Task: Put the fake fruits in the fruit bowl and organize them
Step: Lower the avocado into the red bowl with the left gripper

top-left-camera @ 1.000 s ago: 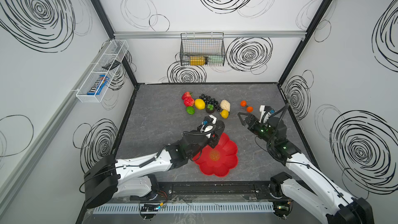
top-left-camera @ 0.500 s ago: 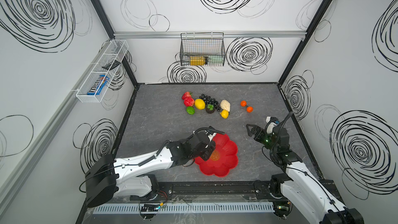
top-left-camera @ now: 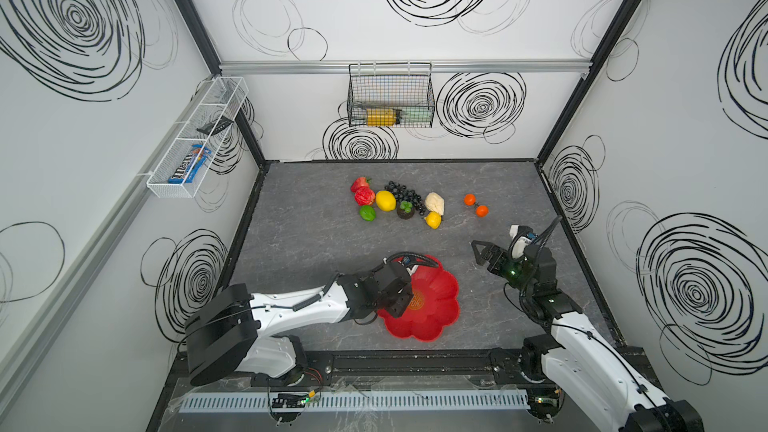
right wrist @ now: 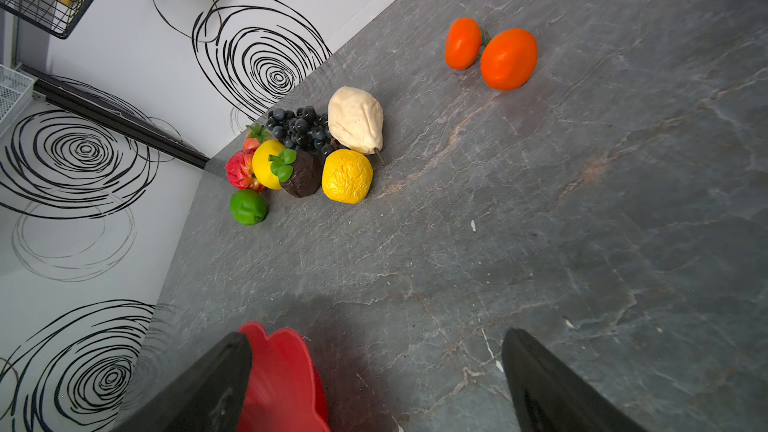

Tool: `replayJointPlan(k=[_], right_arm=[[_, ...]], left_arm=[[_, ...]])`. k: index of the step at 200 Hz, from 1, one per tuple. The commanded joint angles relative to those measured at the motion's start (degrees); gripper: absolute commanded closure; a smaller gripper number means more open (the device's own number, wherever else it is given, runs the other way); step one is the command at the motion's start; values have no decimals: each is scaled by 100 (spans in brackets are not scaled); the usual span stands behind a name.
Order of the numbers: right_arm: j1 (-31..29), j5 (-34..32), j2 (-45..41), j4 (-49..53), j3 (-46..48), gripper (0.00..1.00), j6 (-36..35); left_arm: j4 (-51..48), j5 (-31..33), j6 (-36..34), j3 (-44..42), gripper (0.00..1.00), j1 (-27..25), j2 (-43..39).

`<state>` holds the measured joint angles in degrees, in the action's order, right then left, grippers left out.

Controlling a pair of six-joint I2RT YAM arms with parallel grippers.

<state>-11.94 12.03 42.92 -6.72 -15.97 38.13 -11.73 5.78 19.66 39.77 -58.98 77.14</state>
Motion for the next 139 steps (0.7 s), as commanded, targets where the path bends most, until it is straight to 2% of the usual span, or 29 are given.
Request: replayJointPlan(k=[1,93,139], right_arm=[[-15,104,37,-198,4,2,5],[116,361,337,-295,0,2,90],[186,439,340,-281,14,2,125]], left_arm=[[4,-71,-57,-8,41,-4,-84],[93,-367,28,-172,37,-70,172],[66,-268,15,-180,33,-114,301]])
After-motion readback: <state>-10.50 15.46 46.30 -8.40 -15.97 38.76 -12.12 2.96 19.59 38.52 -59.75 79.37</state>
